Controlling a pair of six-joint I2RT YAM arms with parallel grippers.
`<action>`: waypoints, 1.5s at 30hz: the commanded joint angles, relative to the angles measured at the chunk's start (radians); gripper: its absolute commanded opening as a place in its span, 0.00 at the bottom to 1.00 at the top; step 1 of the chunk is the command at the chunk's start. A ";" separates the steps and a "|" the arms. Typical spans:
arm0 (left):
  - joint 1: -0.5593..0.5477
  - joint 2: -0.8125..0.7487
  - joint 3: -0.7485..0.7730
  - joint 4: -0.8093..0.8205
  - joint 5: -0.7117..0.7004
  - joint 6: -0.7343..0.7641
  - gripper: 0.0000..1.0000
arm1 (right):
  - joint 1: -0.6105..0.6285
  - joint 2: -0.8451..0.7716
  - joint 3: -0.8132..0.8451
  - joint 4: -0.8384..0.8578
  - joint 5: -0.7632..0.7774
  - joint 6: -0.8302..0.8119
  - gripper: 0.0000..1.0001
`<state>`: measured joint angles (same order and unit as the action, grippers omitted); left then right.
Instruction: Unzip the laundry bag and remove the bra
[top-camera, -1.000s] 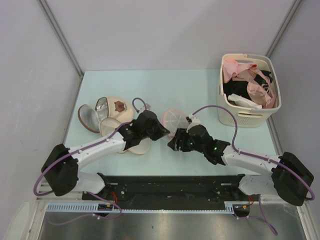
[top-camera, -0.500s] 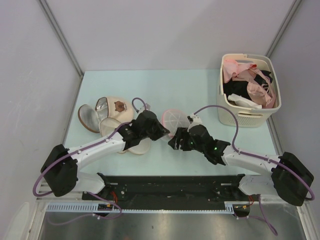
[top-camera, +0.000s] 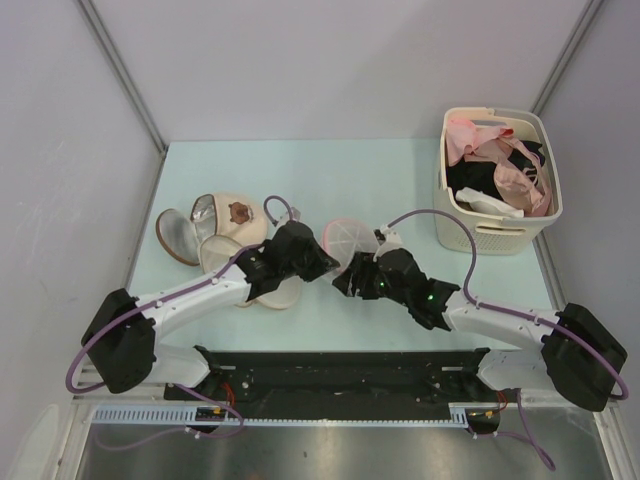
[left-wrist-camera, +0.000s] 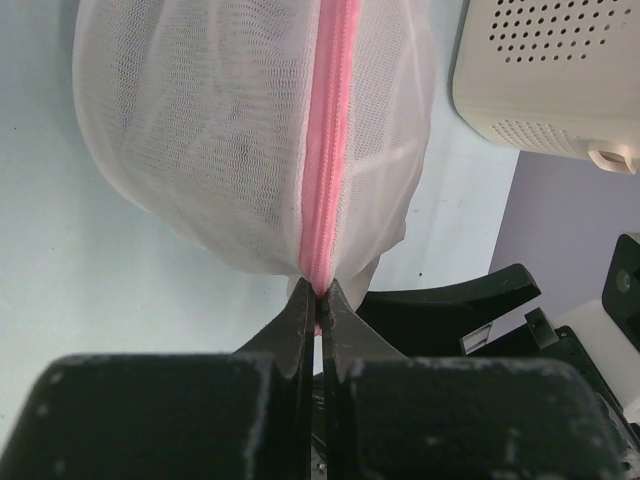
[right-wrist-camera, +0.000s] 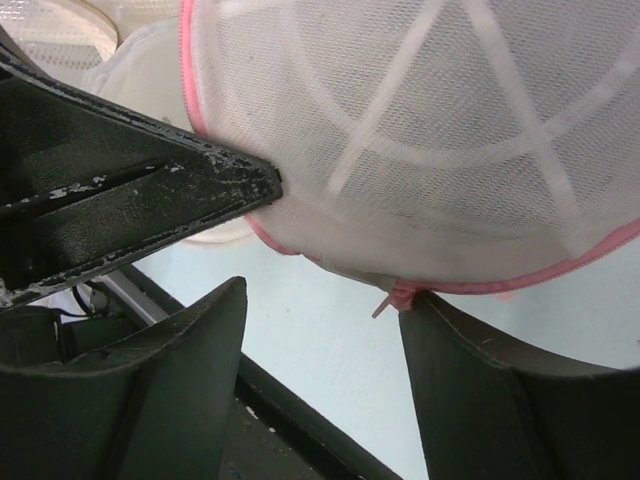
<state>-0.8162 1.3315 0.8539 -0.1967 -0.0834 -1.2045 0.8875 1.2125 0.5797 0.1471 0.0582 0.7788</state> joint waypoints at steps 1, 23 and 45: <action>-0.008 -0.023 -0.004 0.032 -0.016 0.000 0.01 | 0.010 -0.021 0.000 -0.013 0.078 0.022 0.62; 0.025 -0.018 0.019 0.010 0.016 0.086 0.00 | -0.050 -0.136 -0.012 -0.191 0.152 0.014 0.00; 0.130 0.297 0.405 -0.116 0.330 0.454 0.54 | -0.076 -0.291 -0.129 -0.193 0.035 0.045 0.00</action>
<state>-0.6876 1.5883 1.0969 -0.2276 0.1814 -0.9096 0.7593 0.9482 0.4419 -0.0467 -0.0067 0.7349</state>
